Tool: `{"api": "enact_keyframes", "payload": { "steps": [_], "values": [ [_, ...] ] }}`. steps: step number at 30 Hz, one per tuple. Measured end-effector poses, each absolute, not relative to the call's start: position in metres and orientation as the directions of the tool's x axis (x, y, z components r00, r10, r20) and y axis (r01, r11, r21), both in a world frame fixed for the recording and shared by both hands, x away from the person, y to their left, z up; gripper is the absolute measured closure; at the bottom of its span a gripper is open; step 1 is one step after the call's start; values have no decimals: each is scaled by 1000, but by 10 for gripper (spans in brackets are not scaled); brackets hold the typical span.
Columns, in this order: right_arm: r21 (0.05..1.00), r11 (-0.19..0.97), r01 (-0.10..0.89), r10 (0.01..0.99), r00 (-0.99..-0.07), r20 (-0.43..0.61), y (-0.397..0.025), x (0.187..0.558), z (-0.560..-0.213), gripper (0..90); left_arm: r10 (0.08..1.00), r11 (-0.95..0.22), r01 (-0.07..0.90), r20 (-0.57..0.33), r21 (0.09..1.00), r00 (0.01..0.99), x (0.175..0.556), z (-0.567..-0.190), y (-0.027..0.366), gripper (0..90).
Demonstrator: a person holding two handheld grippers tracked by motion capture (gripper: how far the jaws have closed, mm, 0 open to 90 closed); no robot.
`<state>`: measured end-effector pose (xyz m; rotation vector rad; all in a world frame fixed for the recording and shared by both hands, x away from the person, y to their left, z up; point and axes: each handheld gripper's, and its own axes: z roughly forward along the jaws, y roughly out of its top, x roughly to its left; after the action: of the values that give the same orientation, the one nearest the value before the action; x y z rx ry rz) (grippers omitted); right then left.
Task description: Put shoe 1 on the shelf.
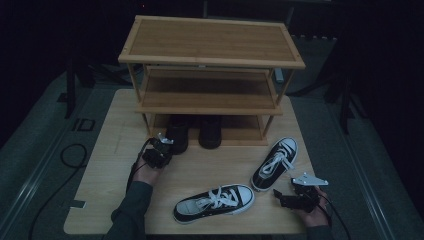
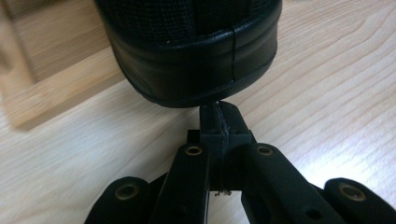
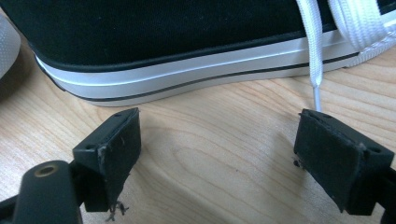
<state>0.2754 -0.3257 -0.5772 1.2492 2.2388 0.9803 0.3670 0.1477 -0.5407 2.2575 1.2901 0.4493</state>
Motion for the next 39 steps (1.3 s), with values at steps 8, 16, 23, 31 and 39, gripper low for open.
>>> {"api": "enact_keyframes", "payload": {
  "steps": [8,16,23,31,39],
  "values": [
    [736,357,576,852,-524,-3,-326,275,-577,148,837,-474,690,37,547,546,378,-542,127,900],
    [736,357,575,851,-525,-3,-326,275,-577,148,835,-474,686,35,552,550,388,-533,120,900],
    [736,357,576,851,-525,-3,-326,275,-577,148,836,-472,689,32,550,548,393,-531,117,900],
    [736,357,576,852,-524,-3,-326,275,-577,148,834,-476,689,31,547,551,394,-531,117,899],
    [736,358,575,851,-525,-3,-326,275,-577,148,827,-478,682,22,554,562,390,-532,119,857]
  ]
}}
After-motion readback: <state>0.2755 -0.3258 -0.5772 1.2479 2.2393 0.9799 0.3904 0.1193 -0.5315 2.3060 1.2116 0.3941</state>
